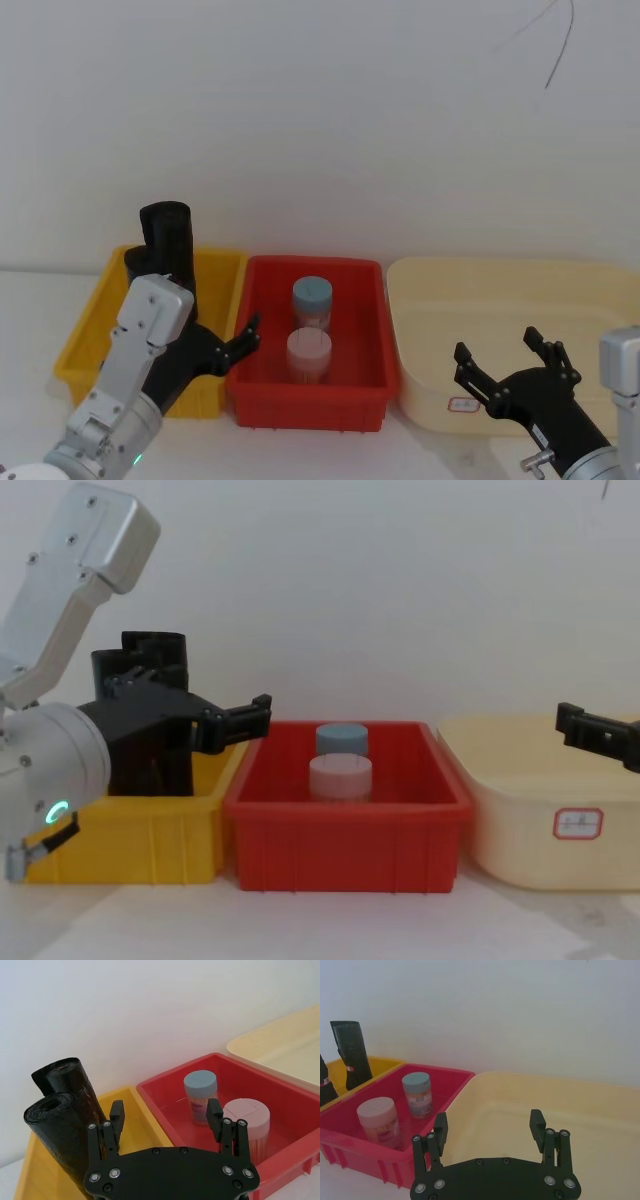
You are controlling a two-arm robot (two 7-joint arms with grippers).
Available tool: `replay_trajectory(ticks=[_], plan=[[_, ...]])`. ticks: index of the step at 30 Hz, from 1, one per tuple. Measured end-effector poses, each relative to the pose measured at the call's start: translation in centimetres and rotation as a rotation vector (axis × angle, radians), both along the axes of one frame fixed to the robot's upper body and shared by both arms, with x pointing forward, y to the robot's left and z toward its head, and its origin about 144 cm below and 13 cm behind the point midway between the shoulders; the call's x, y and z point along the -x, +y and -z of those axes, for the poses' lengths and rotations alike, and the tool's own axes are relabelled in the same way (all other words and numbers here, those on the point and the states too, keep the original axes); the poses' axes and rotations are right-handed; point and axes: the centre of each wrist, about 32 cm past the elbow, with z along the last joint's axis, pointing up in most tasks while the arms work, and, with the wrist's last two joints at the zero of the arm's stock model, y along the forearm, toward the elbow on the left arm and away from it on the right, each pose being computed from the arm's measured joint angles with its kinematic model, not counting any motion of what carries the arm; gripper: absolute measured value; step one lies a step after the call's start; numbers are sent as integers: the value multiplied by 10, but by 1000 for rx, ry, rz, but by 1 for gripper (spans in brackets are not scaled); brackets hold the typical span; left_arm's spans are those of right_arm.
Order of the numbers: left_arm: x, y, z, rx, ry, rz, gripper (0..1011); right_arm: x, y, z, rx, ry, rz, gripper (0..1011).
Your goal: Pick up the garbage bag with the one hand and transfer it to the other hand.
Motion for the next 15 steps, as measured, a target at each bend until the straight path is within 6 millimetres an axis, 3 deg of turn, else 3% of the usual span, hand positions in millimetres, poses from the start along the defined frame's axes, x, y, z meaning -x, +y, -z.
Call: replay_trajectory(ticks=[15], plan=[[4,-21,1,-20,-8,-71,1001,0,0,0,0,0,0,1000]])
